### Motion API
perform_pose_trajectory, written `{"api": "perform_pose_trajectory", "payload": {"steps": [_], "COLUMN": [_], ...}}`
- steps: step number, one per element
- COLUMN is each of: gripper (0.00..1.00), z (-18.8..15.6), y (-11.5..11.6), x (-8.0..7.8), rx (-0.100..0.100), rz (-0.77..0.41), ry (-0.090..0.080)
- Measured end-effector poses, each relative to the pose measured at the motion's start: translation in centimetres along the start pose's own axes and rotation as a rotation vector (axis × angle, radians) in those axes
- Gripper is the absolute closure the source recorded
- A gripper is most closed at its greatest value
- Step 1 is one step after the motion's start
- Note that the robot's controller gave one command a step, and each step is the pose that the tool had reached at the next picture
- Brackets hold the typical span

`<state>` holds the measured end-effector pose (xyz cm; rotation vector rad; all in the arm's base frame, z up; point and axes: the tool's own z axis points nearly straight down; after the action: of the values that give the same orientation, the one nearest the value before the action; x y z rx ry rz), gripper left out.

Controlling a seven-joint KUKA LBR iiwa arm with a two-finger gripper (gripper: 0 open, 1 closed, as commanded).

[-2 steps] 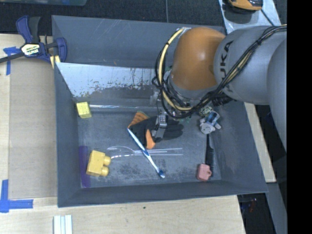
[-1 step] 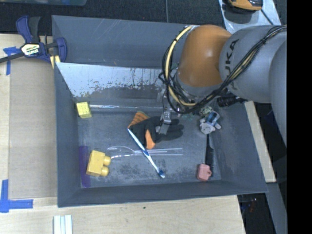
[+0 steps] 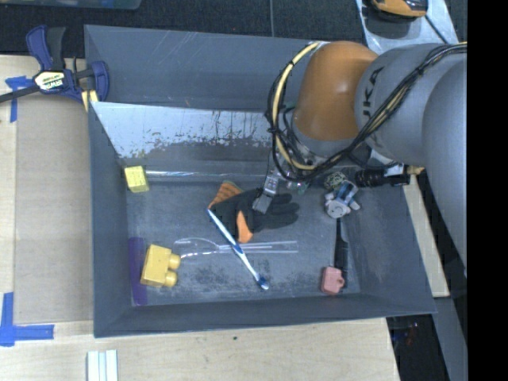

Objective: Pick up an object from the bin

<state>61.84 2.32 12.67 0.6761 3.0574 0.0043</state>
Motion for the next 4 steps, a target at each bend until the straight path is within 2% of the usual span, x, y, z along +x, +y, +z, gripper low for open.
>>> {"api": "perform_pose_trajectory", "payload": {"steps": [1,2,4], "gripper": [0.00,1.00,1.00], "z": [5.8,5.4,4.2], "y": [-1.1,-1.3,-1.4], "x": [-0.2,-1.2,-1.0], "rx": [-0.001,-0.009,-0.006], "rz": [-0.010,0.166,0.166], "ry": [0.003,-0.015,-0.009]}}
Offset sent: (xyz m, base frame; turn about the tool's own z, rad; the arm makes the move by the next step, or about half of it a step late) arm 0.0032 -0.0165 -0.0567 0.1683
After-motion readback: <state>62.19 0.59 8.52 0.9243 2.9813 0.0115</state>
